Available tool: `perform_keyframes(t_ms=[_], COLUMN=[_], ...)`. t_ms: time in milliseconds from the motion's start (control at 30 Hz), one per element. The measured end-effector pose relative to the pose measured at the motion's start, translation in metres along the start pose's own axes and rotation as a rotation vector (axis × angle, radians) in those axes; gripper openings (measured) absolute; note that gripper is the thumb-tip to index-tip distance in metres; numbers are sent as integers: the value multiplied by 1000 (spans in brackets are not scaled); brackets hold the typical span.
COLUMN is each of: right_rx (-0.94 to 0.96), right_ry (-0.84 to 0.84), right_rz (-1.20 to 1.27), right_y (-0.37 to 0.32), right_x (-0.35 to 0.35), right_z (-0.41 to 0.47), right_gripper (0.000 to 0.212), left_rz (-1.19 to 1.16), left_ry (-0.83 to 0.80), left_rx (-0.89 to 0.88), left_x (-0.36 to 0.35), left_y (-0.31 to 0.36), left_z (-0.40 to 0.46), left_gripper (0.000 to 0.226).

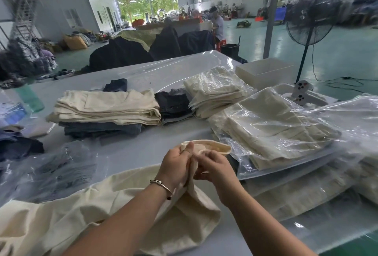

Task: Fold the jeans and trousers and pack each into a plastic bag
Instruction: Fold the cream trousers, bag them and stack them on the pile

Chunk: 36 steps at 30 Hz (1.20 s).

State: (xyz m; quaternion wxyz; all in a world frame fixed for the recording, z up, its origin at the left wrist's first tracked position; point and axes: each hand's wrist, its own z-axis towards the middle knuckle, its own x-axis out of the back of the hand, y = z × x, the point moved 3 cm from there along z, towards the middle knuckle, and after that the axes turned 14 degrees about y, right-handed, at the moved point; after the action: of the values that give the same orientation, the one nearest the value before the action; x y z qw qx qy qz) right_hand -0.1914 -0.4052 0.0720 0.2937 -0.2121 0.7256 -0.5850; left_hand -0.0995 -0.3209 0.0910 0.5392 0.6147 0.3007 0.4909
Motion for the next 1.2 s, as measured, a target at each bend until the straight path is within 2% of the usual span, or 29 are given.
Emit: perform_keyframes(t_ms=[67, 133, 300, 367, 433, 533, 600, 667, 767, 800, 867, 933, 1033, 1100, 1200], right_rx=[188, 273, 6, -91, -184, -304, -273, -242, -179, -159, -131, -114, -119, -110, -81], right_ry=[80, 133, 174, 128, 51, -82, -71, -18, 31, 58, 133, 210, 336, 401, 432], right_rz=[-271, -342, 51, 99, 178, 213, 138, 111, 54, 49, 89, 155, 295, 389, 467], right_y=[5, 11, 17, 17, 16, 11, 11, 14, 8, 4, -2, -8, -18, -27, -38], right_x=[7, 10, 26, 25, 25, 31, 36, 35, 28, 27, 26, 29, 39, 50, 65], right_z=[1, 3, 14, 13, 11, 9, 10, 10, 11, 12, 15, 17, 25, 32, 44], right_gripper=[26, 17, 18, 19, 23, 45, 35, 21, 6, 8, 16, 20, 20, 20, 19], left_rz=[-70, -52, 285, 312, 365, 425, 418, 437, 561, 601, 614, 640, 751, 794, 828], left_ry=[-53, -66, 116, 49, -55, -238, -302, -249, 41, 135, 274, 360, 412, 414, 418], left_rx=[62, 49, -282, -352, -471, -596, -653, -700, -779, -747, -547, -464, -504, -408, -203], left_x=[-3, -4, -2, -14, -30, -43, -43, -40, -32, -29, -22, -18, -13, 1, 43], left_y=[-10, -13, -2, -1, -4, -13, -23, -32, -41, -42, -41, -37, -40, -54, -95], left_z=[-2, -2, 2, -10, -24, -36, -39, -41, -38, -34, -25, -20, -17, -11, -6], left_gripper=[40, 39, 27, 27, 37, 60, 70, 73, 63, 56, 38, 34, 55, 61, 38])
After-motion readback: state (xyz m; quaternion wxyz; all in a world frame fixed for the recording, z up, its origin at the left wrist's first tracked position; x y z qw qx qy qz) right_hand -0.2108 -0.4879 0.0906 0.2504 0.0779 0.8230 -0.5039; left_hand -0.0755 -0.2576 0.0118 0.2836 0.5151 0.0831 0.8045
